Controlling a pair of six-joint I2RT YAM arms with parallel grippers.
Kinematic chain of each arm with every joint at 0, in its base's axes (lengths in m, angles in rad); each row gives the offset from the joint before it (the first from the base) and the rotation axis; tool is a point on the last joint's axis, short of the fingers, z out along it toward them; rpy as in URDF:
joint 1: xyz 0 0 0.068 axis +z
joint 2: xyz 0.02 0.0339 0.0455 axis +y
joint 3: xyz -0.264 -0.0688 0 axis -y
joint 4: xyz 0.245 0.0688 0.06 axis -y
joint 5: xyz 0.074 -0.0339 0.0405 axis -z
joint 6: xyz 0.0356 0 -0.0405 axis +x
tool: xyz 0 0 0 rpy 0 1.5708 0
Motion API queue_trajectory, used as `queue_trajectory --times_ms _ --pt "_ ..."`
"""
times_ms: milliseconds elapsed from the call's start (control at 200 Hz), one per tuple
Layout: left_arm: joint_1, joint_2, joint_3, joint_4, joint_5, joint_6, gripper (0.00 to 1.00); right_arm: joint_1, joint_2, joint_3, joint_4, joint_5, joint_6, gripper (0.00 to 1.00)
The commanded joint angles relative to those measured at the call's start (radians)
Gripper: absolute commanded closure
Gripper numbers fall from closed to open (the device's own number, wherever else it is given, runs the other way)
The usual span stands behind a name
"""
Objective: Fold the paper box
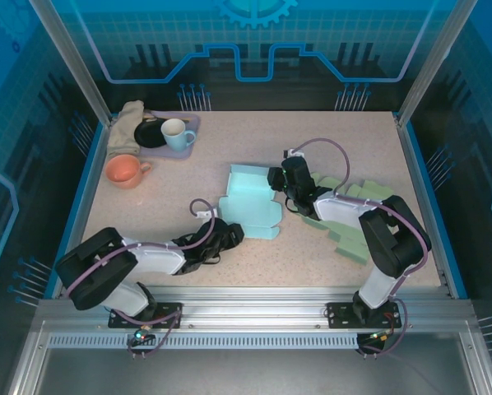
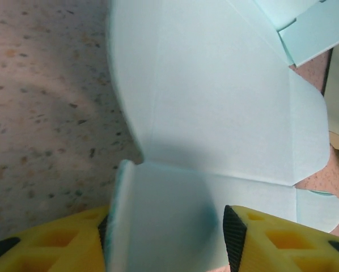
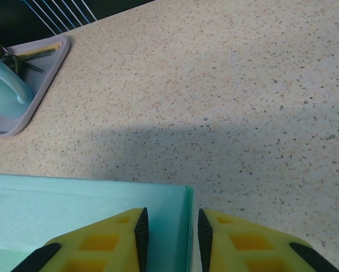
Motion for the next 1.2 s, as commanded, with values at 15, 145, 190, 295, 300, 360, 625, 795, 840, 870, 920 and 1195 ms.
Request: queue_trajectory --times_ms 15,145,190,295,300,360,625,795,840,870,920,1195 --pt "-0.011 0.01 0.038 0.07 -0.041 0.007 0.57 -0.014 0.047 -0.065 -0.096 -0.014 0.007 0.69" --pt "-0.012 -0.022 0.077 0.006 -0.082 0.043 0.8 -0.015 0.047 -0.08 -0.073 -0.034 0.007 0.69" --pt "-0.011 -0.036 0.092 -0.028 -0.097 0.059 0.97 -0.016 0.043 -0.085 -0.064 -0.046 0.004 0.69" --pt "-0.011 -0.069 0.128 -0.133 -0.15 0.108 1.0 -0.022 0.01 -0.102 -0.052 -0.091 0.0 0.64" --pt "-0.011 -0.072 0.13 -0.14 -0.151 0.112 1.0 -0.023 0.007 -0.103 -0.052 -0.094 0.0 0.64" --pt "-0.011 -0.098 0.171 -0.249 -0.186 0.17 1.0 -0.03 -0.037 -0.116 -0.052 -0.121 0.002 0.59" --pt "-0.012 -0.144 0.51 -0.872 -0.4 0.36 1.0 -0.03 -0.455 -0.203 -0.151 -0.106 -0.062 0.47" --pt "-0.011 -0.14 0.772 -1.221 -0.482 0.424 1.0 -0.025 -0.767 -0.253 -0.276 0.006 -0.161 0.44" --pt "-0.012 -0.117 0.867 -1.313 -0.457 0.497 1.0 -0.026 -0.828 -0.263 -0.296 0.027 -0.186 0.44" --pt "-0.011 -0.095 0.948 -1.407 -0.461 0.524 1.0 -0.028 -0.861 -0.27 -0.308 0.041 -0.2 0.43" --pt "-0.011 -0.037 1.103 -1.567 -0.461 0.579 1.0 -0.03 -0.912 -0.284 -0.317 0.065 -0.219 0.41" --pt "-0.031 0.24 1.559 -2.102 -0.543 0.874 1.0 -0.07 -1.04 -0.37 -0.292 0.071 -0.215 0.4"
